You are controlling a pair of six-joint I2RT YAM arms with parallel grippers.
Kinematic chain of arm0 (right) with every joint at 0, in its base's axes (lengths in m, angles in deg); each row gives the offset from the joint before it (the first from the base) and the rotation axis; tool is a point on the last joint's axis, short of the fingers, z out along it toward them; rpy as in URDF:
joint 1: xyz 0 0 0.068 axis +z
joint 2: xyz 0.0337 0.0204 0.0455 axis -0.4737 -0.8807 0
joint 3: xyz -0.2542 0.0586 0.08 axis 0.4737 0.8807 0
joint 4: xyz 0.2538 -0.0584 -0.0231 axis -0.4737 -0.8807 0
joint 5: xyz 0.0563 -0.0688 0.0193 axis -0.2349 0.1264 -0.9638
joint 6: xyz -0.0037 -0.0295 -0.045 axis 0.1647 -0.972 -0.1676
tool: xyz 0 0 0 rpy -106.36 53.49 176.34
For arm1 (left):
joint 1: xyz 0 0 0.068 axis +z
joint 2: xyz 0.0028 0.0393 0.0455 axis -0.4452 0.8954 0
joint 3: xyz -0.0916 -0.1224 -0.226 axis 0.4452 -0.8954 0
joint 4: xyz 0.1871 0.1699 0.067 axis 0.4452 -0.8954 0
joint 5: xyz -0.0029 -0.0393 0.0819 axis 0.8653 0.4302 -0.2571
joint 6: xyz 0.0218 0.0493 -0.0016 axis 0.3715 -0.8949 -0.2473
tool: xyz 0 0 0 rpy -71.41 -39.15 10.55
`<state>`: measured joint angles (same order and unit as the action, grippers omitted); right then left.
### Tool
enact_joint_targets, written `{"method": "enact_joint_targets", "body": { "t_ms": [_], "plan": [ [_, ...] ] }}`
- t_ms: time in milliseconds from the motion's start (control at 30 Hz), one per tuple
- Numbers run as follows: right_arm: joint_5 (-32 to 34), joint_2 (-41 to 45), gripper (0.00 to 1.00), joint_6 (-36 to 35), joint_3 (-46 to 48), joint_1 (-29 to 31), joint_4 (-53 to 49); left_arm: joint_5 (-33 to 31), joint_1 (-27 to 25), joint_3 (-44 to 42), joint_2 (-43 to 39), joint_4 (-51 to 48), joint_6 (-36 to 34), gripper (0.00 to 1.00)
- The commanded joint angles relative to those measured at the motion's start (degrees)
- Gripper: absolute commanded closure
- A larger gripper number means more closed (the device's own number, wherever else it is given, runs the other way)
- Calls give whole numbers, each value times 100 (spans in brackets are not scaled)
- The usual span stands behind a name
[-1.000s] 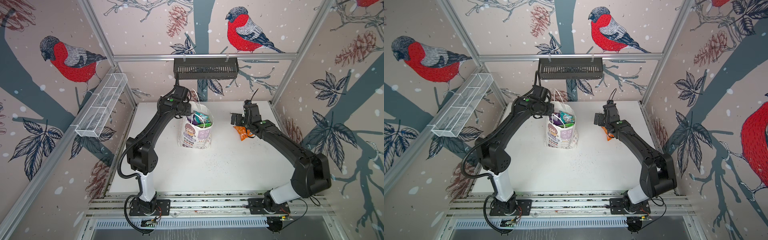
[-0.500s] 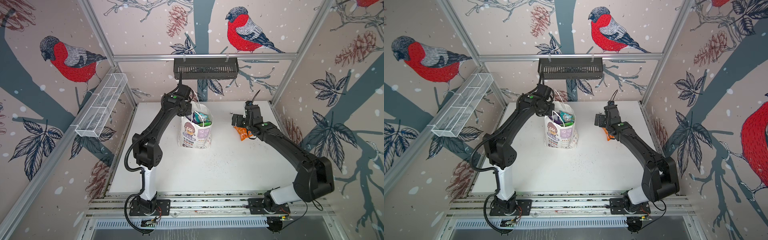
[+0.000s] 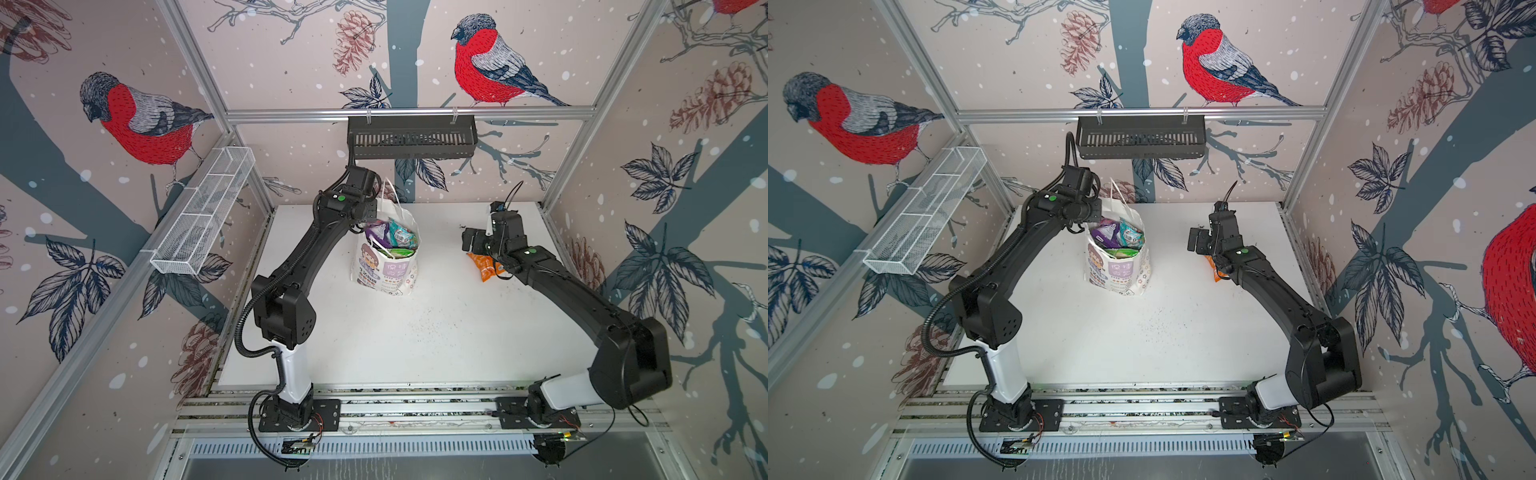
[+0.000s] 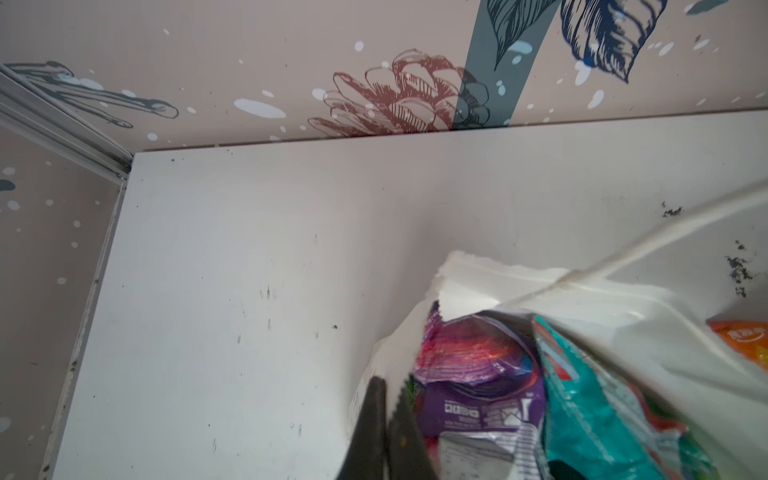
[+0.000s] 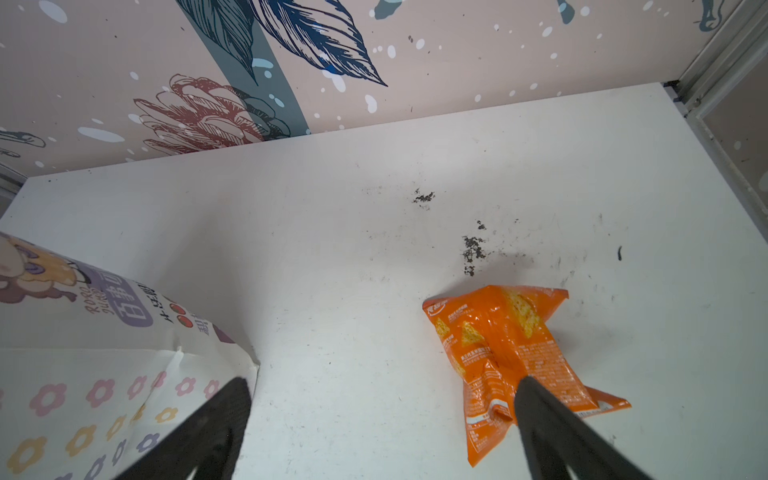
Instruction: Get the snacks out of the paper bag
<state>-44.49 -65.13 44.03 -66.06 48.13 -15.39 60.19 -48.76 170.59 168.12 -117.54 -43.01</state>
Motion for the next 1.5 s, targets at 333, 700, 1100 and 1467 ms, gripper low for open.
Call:
{"method": "enact_joint_targets", "body": {
  "t_ms": [333,700,1100,1467],
  "plan": [
    [-154,190,0,-52,220,113,501,-121,35,-148,-284,1219,-465,100],
    [-90,260,0,-66,250,246,500,37,35,-543,-466,1441,-416,100],
    [-417,484,0,-175,430,297,774,509,31,-121,-348,866,-228,100],
    [-1735,1072,0,-1,1343,504,2177,1378,83,-282,-1122,487,-424,100]
  ]
}}
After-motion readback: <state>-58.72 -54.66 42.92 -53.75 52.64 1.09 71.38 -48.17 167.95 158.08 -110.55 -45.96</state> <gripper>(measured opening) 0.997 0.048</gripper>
